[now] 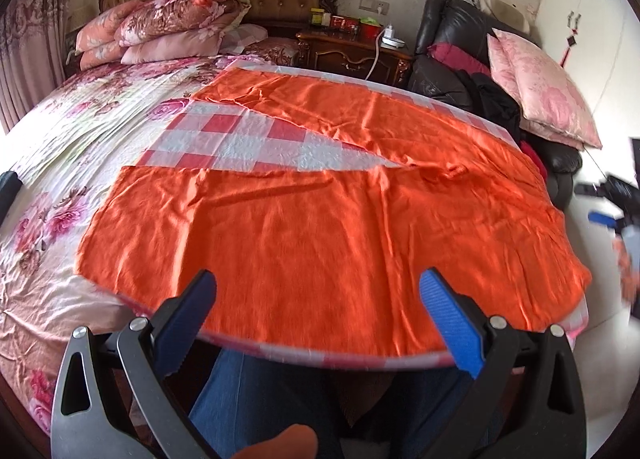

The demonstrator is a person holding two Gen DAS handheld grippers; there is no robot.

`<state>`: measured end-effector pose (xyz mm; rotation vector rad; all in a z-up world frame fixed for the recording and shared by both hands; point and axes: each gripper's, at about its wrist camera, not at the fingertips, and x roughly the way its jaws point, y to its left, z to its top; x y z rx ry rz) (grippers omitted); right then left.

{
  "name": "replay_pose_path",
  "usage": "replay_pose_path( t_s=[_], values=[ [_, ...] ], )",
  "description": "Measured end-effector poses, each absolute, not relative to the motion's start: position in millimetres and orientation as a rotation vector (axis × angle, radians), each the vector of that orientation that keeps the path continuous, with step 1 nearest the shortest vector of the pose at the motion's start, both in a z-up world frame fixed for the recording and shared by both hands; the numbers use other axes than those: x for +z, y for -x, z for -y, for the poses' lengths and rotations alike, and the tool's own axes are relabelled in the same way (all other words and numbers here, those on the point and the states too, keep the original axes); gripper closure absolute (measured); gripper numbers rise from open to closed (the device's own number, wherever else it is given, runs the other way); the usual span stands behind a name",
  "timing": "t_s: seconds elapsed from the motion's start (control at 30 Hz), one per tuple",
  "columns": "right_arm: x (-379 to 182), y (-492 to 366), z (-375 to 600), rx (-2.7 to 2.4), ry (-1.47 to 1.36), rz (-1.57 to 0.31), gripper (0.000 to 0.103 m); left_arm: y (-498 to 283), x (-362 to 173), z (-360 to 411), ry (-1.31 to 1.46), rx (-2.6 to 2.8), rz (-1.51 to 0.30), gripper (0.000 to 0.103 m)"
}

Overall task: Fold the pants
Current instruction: 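Grasp the orange waistband with the right gripper while the left gripper pinches the pants edge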

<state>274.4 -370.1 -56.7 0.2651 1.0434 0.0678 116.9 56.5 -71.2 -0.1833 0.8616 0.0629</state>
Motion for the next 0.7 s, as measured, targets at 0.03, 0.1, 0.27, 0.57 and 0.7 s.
replay_pose_path(
  t_s=[0.03, 0.1, 0.27, 0.57, 0.7],
  values=[
    [-56.9, -302.0, 380.9, 0.034, -0.232, -1.054, 0.005, -124.0, -74.9, -61.6, 0.198, 0.066, -0.866, 0.001],
    [-59.6, -352.6, 393.3, -0.014, -0.135, -1.086, 0.005, -133.1, -82.7, -74.5, 0.225, 0.082, -0.876, 0.001],
    [-81.0, -449.0, 398.8, 0.012, -0.014, -1.183, 0.009, -145.0, -106.5, -111.0, 0.284, 0.128, -0.933, 0.002],
    [-127.4, -534.9, 388.9, 0.091, 0.147, -1.285, 0.02, -153.5, -116.2, -174.1, 0.321, 0.202, -0.954, 0.006],
    [-141.6, -546.8, 388.3, 0.124, 0.172, -1.319, 0.025, -173.2, -105.5, -195.7, 0.36, 0.167, -0.943, 0.016]
  ],
)
